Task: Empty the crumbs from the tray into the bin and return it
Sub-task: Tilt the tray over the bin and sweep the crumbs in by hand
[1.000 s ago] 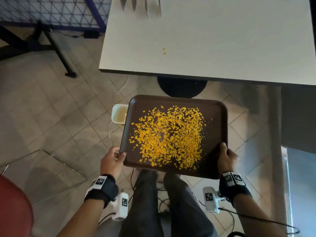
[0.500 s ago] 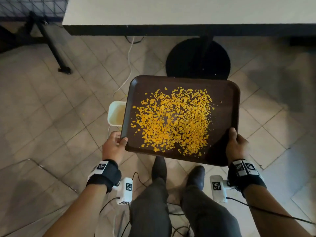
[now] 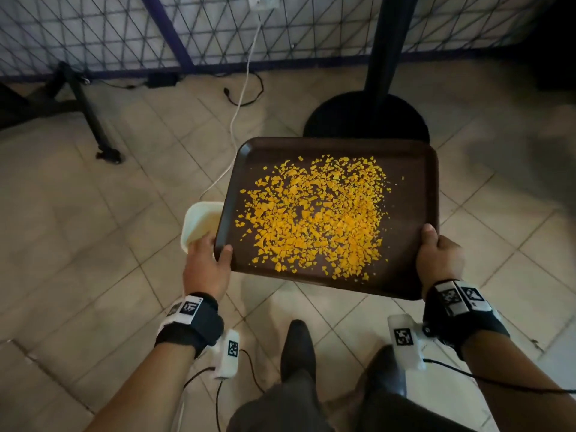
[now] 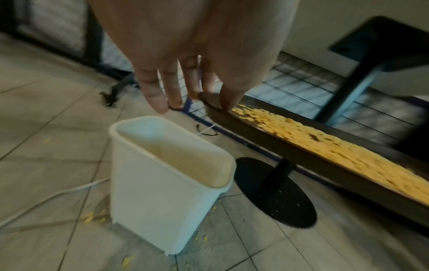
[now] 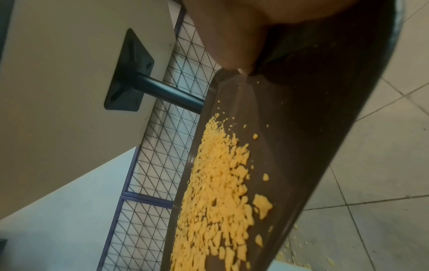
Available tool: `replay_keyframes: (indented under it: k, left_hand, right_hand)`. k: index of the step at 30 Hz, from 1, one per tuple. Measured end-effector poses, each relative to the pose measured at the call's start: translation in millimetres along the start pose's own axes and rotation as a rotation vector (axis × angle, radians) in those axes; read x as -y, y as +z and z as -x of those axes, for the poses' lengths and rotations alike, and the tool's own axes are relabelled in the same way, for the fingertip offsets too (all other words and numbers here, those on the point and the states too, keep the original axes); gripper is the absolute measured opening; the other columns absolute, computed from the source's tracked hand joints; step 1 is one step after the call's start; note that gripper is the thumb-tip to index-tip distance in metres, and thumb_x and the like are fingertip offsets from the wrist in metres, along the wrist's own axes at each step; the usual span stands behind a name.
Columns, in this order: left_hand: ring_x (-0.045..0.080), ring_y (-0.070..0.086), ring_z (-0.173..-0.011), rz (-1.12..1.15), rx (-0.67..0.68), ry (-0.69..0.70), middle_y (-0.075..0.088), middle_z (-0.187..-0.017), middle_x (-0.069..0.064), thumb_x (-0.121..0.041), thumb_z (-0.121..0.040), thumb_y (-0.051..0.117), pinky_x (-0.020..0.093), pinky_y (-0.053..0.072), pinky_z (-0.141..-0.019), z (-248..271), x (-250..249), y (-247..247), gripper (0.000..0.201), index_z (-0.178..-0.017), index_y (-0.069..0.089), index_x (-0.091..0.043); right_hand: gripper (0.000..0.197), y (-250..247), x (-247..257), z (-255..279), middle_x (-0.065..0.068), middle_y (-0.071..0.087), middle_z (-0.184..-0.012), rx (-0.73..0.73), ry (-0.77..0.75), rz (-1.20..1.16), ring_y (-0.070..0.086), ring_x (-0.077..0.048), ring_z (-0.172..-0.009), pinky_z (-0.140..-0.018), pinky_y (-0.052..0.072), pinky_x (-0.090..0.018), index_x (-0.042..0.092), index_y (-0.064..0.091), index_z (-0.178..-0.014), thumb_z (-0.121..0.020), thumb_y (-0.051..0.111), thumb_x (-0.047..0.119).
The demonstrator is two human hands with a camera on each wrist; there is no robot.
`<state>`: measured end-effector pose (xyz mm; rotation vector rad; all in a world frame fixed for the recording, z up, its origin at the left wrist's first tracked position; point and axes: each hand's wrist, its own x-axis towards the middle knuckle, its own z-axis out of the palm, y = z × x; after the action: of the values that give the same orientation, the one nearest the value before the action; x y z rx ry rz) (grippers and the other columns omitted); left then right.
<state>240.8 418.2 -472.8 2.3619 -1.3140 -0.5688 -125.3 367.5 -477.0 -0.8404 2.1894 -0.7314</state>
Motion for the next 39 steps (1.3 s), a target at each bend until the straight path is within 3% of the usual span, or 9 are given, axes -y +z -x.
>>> replay_keyframes:
  k: [3, 7, 13, 16, 20, 23, 28, 34, 39]
  left_hand:
    - [0.029, 0.035, -0.137, -0.066, -0.013, 0.293, 0.038, -0.150, 0.010, -0.038, -0.096, 0.054, 0.048, 0.035, -0.110, 17.7, -26.4, 12.4, 0.057, -0.147, 0.038, -0.019]
    - [0.019, 0.001, -0.150, -0.170, 0.212, 0.740, 0.016, -0.163, -0.004, -0.046, -0.102, 0.033, 0.048, 0.013, -0.120, 67.2, -88.1, 48.8, 0.055, -0.153, 0.024, -0.027]
    - [0.029, 0.009, -0.149, -0.529, 0.499, 1.201, 0.017, -0.162, 0.003, -0.041, -0.080, 0.063, 0.053, 0.014, -0.119, 100.2, -132.4, 110.1, 0.085, -0.153, 0.024, -0.020]
    - [0.028, 0.003, -0.150, -0.555, 0.481, 1.176, 0.011, -0.164, 0.002, -0.027, -0.083, 0.058, 0.053, 0.009, -0.120, 89.0, -119.0, 117.1, 0.083, -0.154, 0.016, -0.021]
    - [0.018, -0.021, -0.148, -0.521, 0.474, 1.009, -0.014, -0.162, -0.006, 0.001, -0.079, 0.045, 0.046, -0.010, -0.119, 56.4, -77.1, 100.0, 0.097, -0.153, -0.009, -0.032]
    - [0.013, -0.029, -0.144, -0.535, 0.485, 0.910, -0.019, -0.161, -0.008, -0.002, -0.087, 0.040, 0.043, -0.012, -0.119, 25.9, -42.4, 83.7, 0.091, -0.149, -0.018, -0.036]
    - [0.016, -0.013, -0.150, -0.499, 0.446, 0.748, -0.009, -0.162, -0.003, -0.026, -0.089, 0.020, 0.045, -0.001, -0.122, -4.6, -12.5, 60.9, 0.068, -0.153, -0.002, -0.030]
    - [0.015, -0.019, -0.148, -0.392, 0.477, 0.972, -0.015, -0.162, -0.007, -0.009, -0.086, 0.046, 0.042, -0.012, -0.119, 50.8, -93.7, 89.2, 0.085, -0.154, 0.001, -0.031]
    - [0.022, -0.001, -0.151, -0.462, 0.539, 1.115, 0.003, -0.165, -0.003, -0.011, -0.085, 0.048, 0.048, 0.004, -0.121, 72.8, -108.4, 116.2, 0.077, -0.153, 0.015, -0.026]
  right_hand:
    - [0.055, 1.3, 2.1, 3.4, -0.031, 0.064, -0.109, -0.049, 0.001, 0.018, 0.060, -0.044, -0.102, -0.088, 0.045, -0.044, -0.004, 0.065, -0.113, -0.100, 0.038, 0.042]
    - [0.054, -0.3, 9.3, 8.8, -0.032, 0.062, -0.115, -0.045, 0.026, 0.021, 0.058, -0.045, -0.107, -0.089, 0.044, -0.043, -0.005, 0.063, -0.116, -0.101, 0.038, 0.040]
    - [0.053, 8.5, 16.6, 6.5, -0.034, 0.062, -0.113, -0.057, -0.035, 0.037, 0.058, -0.046, -0.104, -0.085, 0.044, -0.044, -0.006, 0.064, -0.111, -0.101, 0.036, 0.038]
    - [0.052, 7.5, 17.2, 3.6, -0.032, 0.062, -0.112, -0.055, -0.023, 0.023, 0.058, -0.045, -0.103, -0.077, 0.039, -0.038, -0.008, 0.063, -0.111, -0.102, 0.037, 0.036]
    - [0.052, 8.0, 16.3, -3.3, -0.031, 0.062, -0.111, -0.052, 0.013, 0.000, 0.058, -0.044, -0.103, -0.084, 0.043, -0.041, -0.006, 0.063, -0.111, -0.101, 0.038, 0.039]
    - [0.053, 9.8, 15.5, -9.7, -0.032, 0.062, -0.111, -0.056, 0.008, -0.010, 0.057, -0.045, -0.104, -0.085, 0.043, -0.043, -0.007, 0.064, -0.111, -0.101, 0.038, 0.038]
    - [0.053, 10.5, 15.0, -12.6, -0.032, 0.063, -0.109, -0.087, 0.015, -0.015, 0.058, -0.045, -0.102, -0.084, 0.043, -0.043, -0.007, 0.065, -0.109, -0.101, 0.038, 0.038]
    - [0.052, 13.3, 18.2, -9.0, -0.031, 0.063, -0.110, -0.089, 0.036, -0.038, 0.058, -0.043, -0.103, -0.080, 0.041, -0.039, -0.005, 0.065, -0.111, -0.101, 0.039, 0.039]
    - [0.052, 11.3, 20.0, -7.5, -0.030, 0.063, -0.108, -0.100, 0.033, -0.047, 0.059, -0.043, -0.102, -0.078, 0.040, -0.037, -0.004, 0.065, -0.111, -0.101, 0.039, 0.040]
